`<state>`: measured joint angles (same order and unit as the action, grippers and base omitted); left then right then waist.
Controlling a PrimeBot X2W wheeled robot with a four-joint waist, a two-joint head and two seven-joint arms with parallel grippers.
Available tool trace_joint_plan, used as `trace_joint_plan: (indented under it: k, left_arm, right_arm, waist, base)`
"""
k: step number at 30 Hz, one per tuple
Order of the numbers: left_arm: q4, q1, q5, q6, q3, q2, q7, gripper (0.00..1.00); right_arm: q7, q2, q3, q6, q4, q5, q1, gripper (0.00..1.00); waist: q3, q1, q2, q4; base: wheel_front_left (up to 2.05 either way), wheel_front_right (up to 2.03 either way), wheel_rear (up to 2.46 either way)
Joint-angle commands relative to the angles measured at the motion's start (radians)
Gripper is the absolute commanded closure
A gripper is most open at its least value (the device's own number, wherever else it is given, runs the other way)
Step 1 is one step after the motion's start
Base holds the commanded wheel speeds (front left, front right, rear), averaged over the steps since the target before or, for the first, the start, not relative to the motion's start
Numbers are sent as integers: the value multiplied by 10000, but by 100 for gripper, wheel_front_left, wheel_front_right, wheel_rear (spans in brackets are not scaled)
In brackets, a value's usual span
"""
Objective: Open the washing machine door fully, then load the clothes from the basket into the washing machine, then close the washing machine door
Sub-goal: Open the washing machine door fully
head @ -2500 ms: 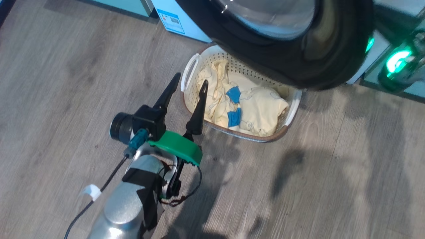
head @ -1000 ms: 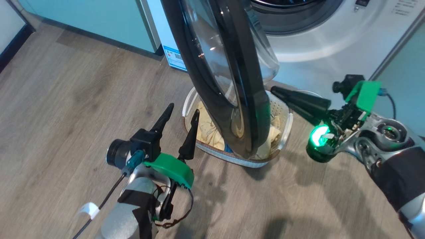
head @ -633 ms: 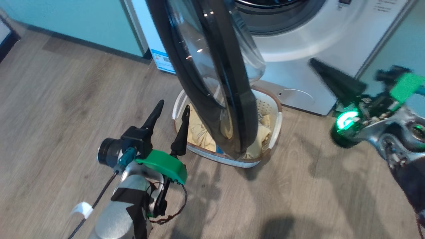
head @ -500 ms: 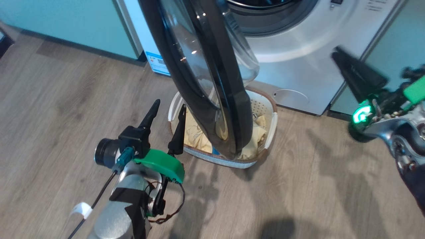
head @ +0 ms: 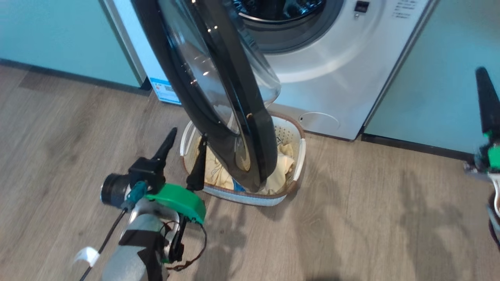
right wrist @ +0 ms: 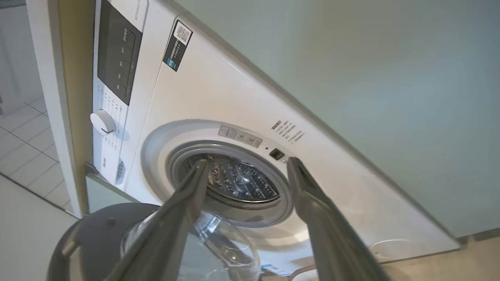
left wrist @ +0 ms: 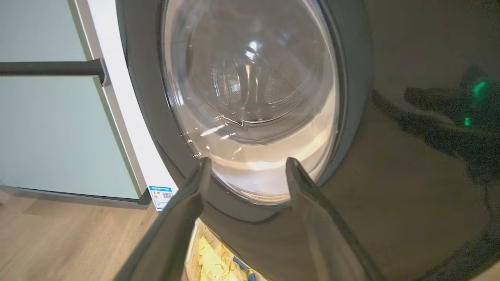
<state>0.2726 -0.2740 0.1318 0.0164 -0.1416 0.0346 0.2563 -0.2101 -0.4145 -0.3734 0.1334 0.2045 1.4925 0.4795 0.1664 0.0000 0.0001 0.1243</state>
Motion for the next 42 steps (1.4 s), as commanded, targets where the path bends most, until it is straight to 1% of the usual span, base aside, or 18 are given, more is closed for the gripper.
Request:
trace_joint_plan:
  k: [1,2,3,5,6,8,9,11,14,16,19,20,24,27,32,42]
  left_arm:
    - [-286,-143,-102,28,461,175,55,0]
    - [-294,-61,-138,46,547,183,55,0]
    - [-297,-27,-152,57,581,183,55,0]
    - [-308,26,-183,78,648,184,55,0]
    - [-308,55,-200,87,681,187,55,0]
    - [-320,97,-224,103,744,187,55,0]
    - [-321,114,-234,112,774,187,55,0]
    - [-329,165,-249,122,848,191,55,0]
    - [-339,252,-277,141,942,196,55,0]
    - [-341,316,-292,144,1017,206,55,0]
    - [-339,423,-324,149,1098,212,55,0]
    - [-339,423,-324,149,1098,212,55,0]
    - [-323,500,-354,164,1189,214,55,0]
    - [-314,499,-383,182,1234,214,55,0]
    - [-298,491,-411,206,1289,211,55,0]
    - [-246,497,-415,241,1342,200,55,0]
  right_arm:
    - [-326,-227,105,-27,-303,-699,-262,0]
    - [-475,-374,328,-27,-154,-2020,-590,0]
    - [-497,-256,555,-27,-122,-2444,-803,0]
    - [-509,-29,1453,-27,-164,-3938,-1205,0]
    - [-511,285,1846,-27,-247,-4469,-1505,0]
    - [-513,713,2645,-27,-577,-6007,-2096,0]
    - [-513,1045,2987,-27,-743,-6529,-2432,0]
    - [-514,1540,3680,-27,-1217,-7966,-3054,0]
    - [-515,2258,4311,-27,-1893,-9610,-3956,0]
    - [-515,2585,4524,-27,-2319,-10656,-4461,0]
    - [-516,2960,4680,-27,-2700,-11845,-5152,0]
    - [-516,2960,4680,-27,-2700,-11845,-5152,0]
    - [-516,3278,4717,-27,-2888,-12737,-5778,0]
    - [-516,3449,4709,-27,-2985,-12990,-6032,0]
    - [-516,3591,4777,-27,-3018,-13081,-6208,0]
    - [-517,3638,4793,-27,-3039,-13021,-6319,0]
  waist:
    - [-120,0,-1,-119]
    - [-191,0,-1,-203]
    - [-216,0,-1,-233]
    - [-258,0,-1,-298]
    - [-295,0,-1,-329]
    - [-320,0,-1,-372]
    - [-339,0,-1,-387]
    - [-387,0,-1,-443]
    - [-429,0,-1,-511]
    - [-460,0,-1,-582]
    - [-513,0,-1,-662]
    - [-513,0,-1,-662]
    - [-528,0,-1,-760]
    - [-508,0,-1,-810]
    - [-499,0,-1,-873]
    - [-511,0,-1,-913]
  base:
    - [0,0,0]
    - [0,0,0]
    - [0,0,0]
    - [0,0,0]
    - [0,0,0]
    - [0,0,0]
    - [0,0,0]
    - [0,0,0]
    - [0,0,0]
    - [0,0,0]
    - [0,0,0]
    - [0,0,0]
    - [0,0,0]
    - [0,0,0]
    - [0,0,0]
    - [0,0,0]
